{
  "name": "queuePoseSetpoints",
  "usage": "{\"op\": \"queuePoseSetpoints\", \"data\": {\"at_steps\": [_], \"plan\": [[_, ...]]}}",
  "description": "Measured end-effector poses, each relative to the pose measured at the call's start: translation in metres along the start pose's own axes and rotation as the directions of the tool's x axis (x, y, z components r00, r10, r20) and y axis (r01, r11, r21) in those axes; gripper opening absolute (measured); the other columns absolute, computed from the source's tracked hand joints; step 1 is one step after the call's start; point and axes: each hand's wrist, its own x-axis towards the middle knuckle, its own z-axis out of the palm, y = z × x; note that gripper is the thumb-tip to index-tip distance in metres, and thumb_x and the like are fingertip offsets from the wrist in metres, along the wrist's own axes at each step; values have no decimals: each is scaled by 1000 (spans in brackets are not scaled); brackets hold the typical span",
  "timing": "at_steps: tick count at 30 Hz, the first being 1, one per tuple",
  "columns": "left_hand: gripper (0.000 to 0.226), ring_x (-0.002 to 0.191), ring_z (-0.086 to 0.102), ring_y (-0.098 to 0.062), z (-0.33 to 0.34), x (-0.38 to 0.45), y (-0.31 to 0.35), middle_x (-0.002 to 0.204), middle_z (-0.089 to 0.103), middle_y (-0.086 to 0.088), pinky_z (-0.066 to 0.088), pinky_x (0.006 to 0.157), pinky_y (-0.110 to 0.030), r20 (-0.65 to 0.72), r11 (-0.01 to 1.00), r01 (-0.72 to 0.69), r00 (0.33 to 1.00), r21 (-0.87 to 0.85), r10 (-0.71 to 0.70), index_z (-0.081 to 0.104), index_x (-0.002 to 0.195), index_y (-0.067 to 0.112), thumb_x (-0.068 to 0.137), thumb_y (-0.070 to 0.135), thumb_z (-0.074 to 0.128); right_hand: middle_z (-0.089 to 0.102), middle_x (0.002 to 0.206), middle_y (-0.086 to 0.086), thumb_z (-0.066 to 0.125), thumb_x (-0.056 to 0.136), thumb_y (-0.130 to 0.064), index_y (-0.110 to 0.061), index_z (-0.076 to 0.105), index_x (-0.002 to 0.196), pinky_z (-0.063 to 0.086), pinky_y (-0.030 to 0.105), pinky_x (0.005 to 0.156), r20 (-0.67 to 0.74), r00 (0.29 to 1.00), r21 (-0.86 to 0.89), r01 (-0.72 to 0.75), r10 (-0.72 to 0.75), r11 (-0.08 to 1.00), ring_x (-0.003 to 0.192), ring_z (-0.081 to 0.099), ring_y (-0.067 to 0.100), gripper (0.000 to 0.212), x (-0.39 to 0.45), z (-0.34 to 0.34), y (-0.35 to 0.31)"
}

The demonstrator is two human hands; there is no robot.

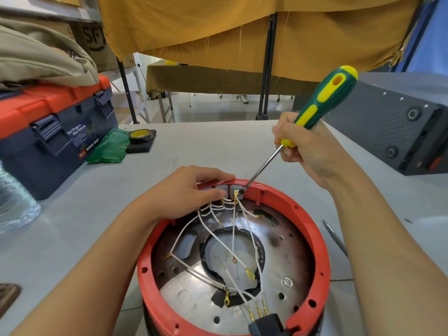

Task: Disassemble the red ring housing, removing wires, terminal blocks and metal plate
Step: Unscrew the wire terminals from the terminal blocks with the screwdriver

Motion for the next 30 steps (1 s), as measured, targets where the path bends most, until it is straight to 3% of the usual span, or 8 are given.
{"op": "queuePoseSetpoints", "data": {"at_steps": [7, 15, 20, 25, 30], "plan": [[32, 112, 52, 12, 0, -1, 0, 118, 61, 27, 35, 97, -9, -5, 1000, 13, 1000, 4, -13, 62, 118, 40, 89, 28, 62, 49, 53, -6, 56, 78, -18, -19, 47, 56, 33, 16, 43, -13, 1000, 24, 3, -3, 1000, 44, 39, 6, 24, 0, -1, -1], [33, 115, 53, 5, 0, 0, 1, 123, 61, 21, 37, 106, -25, -6, 999, 37, 999, 25, -37, 61, 119, 42, 88, 30, 62, 42, 56, 2, 57, 77, -19, -26, 52, 48, 33, 17, 42, -17, 1000, 48, -17, 18, 999, 44, 37, 7, 30, 1, 0, 2], [33, 116, 53, 3, 0, 0, 2, 123, 61, 19, 38, 108, -29, -4, 999, 35, 999, 24, -35, 61, 120, 40, 88, 30, 61, 47, 50, -4, 55, 79, -17, -16, 49, 57, 31, 17, 41, -44, 998, 159, -39, 47, 986, 42, 35, 7, 23, 0, -2, 11], [32, 113, 53, 6, 1, 1, 1, 120, 62, 22, 38, 104, -23, -3, 1000, 26, 1000, 10, -26, 62, 119, 40, 90, 28, 60, 45, 46, -9, 54, 78, -17, -11, 43, 62, 28, 17, 39, -106, 991, 303, -46, 82, 952, 42, 32, 7, 20, -1, -4, 20], [31, 113, 53, 9, 2, 2, 0, 120, 62, 23, 37, 101, -15, 0, 1000, 0, 1000, -14, 0, 62, 118, 39, 90, 24, 60, 50, 53, -5, 53, 89, -4, -15, 43, 60, 29, 15, 39, -24, 988, 200, -142, 149, 969, 40, 32, 6, 32, 0, 16, 30]]}}
